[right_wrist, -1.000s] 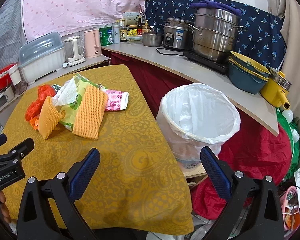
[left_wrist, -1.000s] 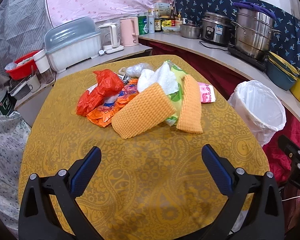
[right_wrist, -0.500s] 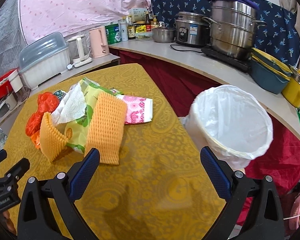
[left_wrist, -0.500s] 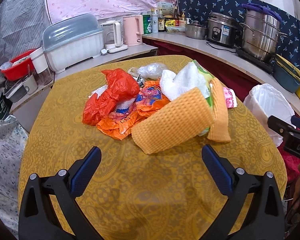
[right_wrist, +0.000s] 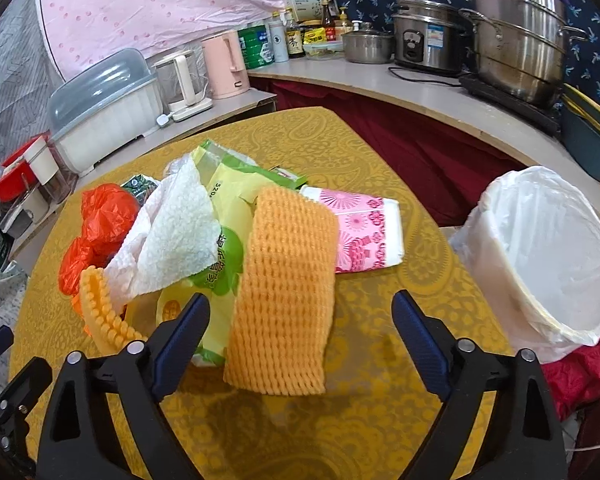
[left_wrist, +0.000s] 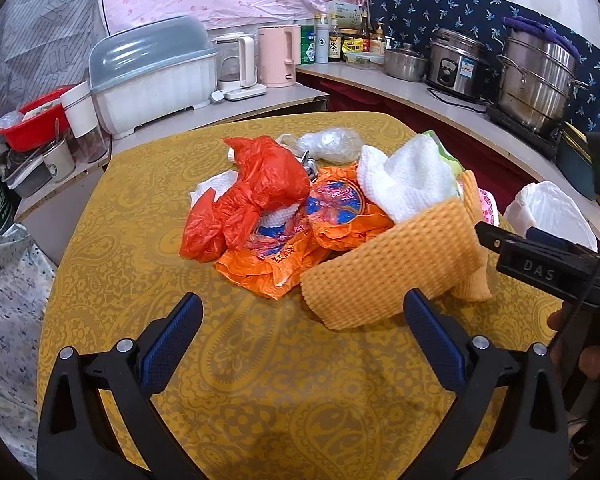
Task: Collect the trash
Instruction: 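Grasp the orange mesh fruit sleeve with the right gripper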
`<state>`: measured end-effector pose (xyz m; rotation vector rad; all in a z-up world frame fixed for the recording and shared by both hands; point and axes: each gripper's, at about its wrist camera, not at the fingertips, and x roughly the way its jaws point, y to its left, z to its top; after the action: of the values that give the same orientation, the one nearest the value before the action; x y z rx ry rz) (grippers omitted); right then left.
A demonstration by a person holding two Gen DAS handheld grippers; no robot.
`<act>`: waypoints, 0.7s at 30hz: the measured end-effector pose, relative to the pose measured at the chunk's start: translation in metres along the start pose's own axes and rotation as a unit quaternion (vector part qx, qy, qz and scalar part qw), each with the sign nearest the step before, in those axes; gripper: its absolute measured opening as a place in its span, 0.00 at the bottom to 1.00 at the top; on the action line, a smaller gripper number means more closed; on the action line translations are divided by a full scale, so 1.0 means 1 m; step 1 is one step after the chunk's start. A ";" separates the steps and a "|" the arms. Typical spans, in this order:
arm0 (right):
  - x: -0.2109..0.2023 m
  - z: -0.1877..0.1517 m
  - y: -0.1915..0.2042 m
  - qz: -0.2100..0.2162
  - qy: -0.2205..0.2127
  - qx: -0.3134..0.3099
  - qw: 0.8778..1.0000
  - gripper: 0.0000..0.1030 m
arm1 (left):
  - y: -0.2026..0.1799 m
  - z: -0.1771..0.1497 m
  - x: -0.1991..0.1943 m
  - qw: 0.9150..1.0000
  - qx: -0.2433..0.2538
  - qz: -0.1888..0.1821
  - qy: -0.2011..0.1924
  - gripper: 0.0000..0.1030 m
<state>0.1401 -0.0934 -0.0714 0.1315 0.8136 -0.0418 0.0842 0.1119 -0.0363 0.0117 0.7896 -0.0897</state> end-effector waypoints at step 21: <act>0.006 -0.004 -0.027 0.033 0.040 0.036 0.998 0.35 | -0.024 0.056 0.031 0.998 -0.005 -0.067 0.012 0.93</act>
<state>0.1394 -0.1197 -0.0815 0.2296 0.8865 -0.0035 0.1437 0.0832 -0.0187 -0.0500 0.8151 -0.2139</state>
